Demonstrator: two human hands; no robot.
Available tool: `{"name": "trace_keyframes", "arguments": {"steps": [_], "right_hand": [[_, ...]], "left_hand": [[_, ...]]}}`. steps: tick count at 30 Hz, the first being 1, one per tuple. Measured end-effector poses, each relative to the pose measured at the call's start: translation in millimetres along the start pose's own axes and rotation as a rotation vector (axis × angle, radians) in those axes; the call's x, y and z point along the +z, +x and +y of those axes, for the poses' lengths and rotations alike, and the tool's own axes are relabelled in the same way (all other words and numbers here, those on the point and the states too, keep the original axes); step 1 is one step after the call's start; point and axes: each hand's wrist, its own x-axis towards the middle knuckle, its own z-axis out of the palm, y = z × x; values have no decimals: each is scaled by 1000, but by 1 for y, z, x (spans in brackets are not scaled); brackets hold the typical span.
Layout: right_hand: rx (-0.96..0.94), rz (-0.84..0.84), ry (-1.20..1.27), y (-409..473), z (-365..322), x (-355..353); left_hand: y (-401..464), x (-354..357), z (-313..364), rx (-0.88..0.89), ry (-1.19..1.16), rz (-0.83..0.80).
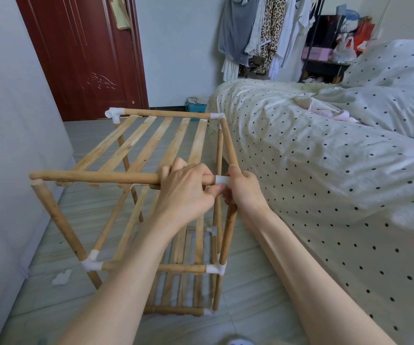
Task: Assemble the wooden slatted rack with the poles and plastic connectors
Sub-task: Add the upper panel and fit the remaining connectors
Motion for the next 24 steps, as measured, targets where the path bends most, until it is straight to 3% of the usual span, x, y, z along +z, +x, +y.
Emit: {"name": "trace_keyframes", "arguments": {"steps": [9, 24], "right_hand": [[5, 56, -53, 9, 2, 7], [-11, 109, -119, 13, -2, 15]], "left_hand": [[4, 5, -5, -48, -45, 76], [4, 16, -11, 54, 41, 198]]}}
